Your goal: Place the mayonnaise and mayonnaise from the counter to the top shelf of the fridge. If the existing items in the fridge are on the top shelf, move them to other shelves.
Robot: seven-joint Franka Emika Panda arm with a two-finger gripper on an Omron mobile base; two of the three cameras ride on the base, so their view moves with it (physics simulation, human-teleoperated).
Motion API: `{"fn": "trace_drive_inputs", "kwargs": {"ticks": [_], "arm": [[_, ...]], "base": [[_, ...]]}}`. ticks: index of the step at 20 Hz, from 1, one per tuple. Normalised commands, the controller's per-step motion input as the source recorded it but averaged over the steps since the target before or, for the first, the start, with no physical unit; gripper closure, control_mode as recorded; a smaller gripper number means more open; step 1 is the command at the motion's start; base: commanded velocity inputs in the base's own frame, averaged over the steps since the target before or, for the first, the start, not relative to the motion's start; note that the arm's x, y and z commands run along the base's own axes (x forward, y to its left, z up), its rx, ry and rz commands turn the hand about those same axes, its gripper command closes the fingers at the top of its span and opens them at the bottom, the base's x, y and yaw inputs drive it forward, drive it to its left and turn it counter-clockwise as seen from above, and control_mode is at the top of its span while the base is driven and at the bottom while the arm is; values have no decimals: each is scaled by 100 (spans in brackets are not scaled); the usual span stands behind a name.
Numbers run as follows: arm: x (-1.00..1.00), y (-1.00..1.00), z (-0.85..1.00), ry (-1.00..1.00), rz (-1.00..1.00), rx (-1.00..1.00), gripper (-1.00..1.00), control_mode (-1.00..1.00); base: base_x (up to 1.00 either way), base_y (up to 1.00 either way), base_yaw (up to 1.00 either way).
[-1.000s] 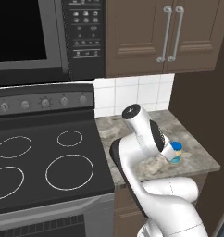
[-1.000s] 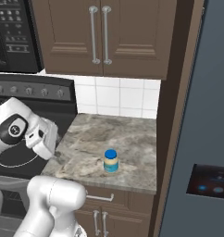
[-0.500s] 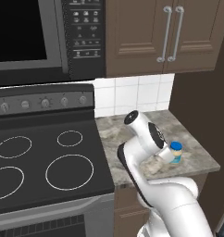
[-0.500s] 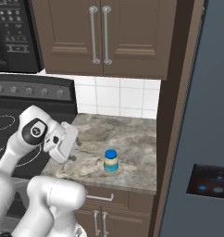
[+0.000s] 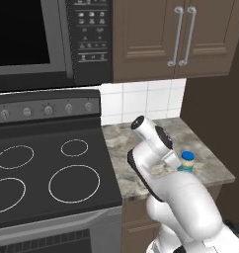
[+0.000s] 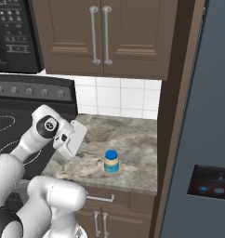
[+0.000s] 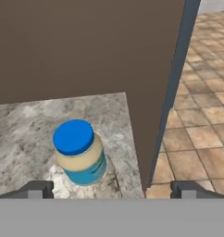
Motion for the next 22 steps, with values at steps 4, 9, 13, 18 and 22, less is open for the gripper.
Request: {"fn": "trace_drive_inputs", "kwargs": {"ticks": [4,9,13,18,22], "arm": [[52,-28,-9,0,0,0,-100,-100],[29,-44,-16,0,0,0,-100,-100],[10,-49,-28,0,0,0,-100,-100],[0,-37,-12,0,0,0,-100,-100],[-14,-15,-17,1,0,0,-100,-100]], "base": [[0,0,0],[0,0,0],[0,0,0],[0,0,0],[0,0,0]]}}
